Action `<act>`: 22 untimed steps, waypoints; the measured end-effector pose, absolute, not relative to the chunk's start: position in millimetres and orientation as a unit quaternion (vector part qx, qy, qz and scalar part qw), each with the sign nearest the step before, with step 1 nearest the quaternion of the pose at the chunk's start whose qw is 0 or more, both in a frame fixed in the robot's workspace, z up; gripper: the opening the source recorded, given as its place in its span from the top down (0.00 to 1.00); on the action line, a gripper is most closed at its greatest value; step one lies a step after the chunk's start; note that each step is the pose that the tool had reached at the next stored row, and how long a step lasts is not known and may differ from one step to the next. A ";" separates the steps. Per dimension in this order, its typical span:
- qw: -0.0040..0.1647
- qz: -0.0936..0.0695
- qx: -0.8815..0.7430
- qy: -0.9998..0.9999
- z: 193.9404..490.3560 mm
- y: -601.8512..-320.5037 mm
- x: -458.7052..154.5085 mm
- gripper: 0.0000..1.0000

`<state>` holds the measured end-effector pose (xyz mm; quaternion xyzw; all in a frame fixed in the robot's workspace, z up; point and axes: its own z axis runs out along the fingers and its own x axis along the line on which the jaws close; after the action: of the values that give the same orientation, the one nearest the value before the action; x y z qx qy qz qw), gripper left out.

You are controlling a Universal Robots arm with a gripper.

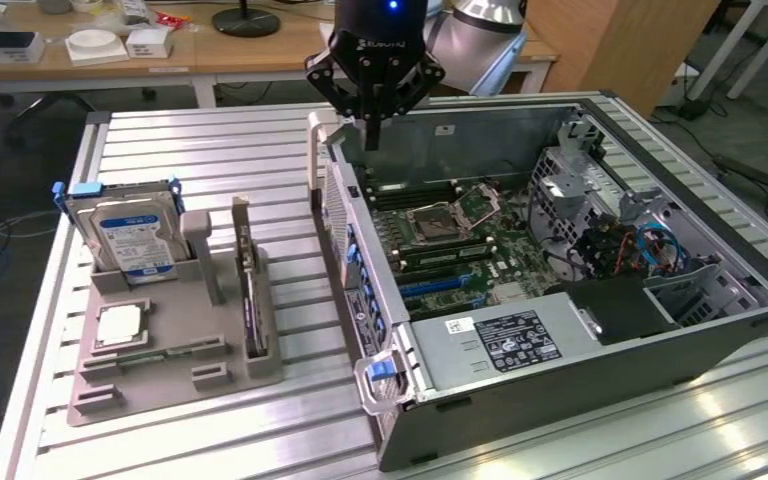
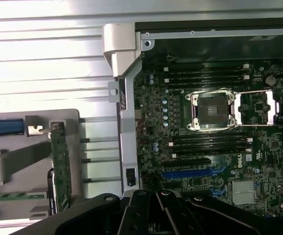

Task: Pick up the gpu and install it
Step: 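Reach for the gpu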

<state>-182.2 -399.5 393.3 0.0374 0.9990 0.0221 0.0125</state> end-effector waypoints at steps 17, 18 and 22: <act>0.012 0.022 0.037 0.999 393.3 -399.7 -201.5 0.90; 0.012 0.022 0.037 0.999 393.3 -399.7 -202.5 0.90; 0.013 0.022 0.037 0.999 393.2 -399.7 -205.9 0.90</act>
<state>-205.9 -399.7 393.2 0.0374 0.9990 0.0221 0.0125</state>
